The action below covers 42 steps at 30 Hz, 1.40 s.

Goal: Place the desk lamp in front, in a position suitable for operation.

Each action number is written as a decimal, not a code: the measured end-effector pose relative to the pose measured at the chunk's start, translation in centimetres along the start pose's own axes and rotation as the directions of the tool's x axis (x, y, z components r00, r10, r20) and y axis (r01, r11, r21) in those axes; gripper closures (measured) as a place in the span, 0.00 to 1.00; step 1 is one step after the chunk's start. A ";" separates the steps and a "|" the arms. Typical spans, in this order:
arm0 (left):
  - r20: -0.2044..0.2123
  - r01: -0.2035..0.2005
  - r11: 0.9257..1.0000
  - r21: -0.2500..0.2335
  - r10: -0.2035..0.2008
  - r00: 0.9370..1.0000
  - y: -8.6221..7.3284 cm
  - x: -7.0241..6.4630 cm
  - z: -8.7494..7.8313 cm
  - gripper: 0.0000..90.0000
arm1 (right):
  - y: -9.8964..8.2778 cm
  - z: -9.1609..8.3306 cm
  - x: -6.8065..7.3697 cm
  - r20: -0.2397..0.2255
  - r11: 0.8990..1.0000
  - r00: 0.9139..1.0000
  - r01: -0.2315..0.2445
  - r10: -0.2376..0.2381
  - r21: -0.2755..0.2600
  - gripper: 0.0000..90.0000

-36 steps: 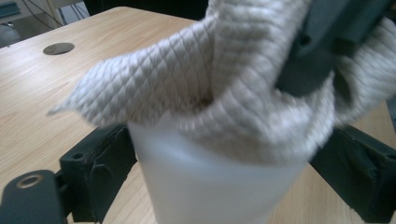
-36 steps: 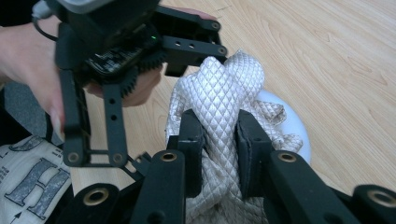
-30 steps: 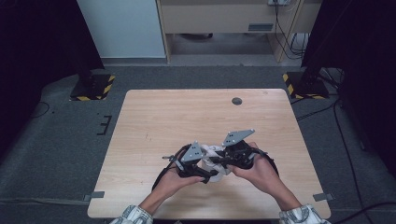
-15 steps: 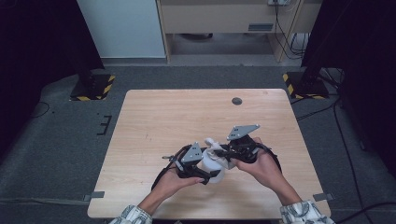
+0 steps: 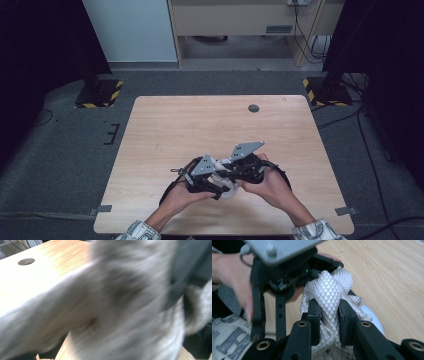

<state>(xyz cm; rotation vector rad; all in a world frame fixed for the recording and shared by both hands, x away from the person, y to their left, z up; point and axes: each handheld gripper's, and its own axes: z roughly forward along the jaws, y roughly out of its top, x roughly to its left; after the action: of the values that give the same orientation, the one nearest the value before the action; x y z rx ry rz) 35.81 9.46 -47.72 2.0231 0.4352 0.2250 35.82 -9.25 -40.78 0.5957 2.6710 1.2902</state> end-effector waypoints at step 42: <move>-0.009 0.012 1.000 -0.008 -0.012 1.000 -1.0 -0.9 -1.4 0.09 | -7.7 0.6 -4.9 0.019 0.981 0.982 -0.189 0.190 -0.033 0.83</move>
<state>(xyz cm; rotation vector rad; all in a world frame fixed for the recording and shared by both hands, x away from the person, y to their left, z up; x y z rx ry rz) 34.35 10.64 -47.89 2.0118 0.4518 0.2279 38.18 -14.99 -47.43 0.8736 2.6243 1.3593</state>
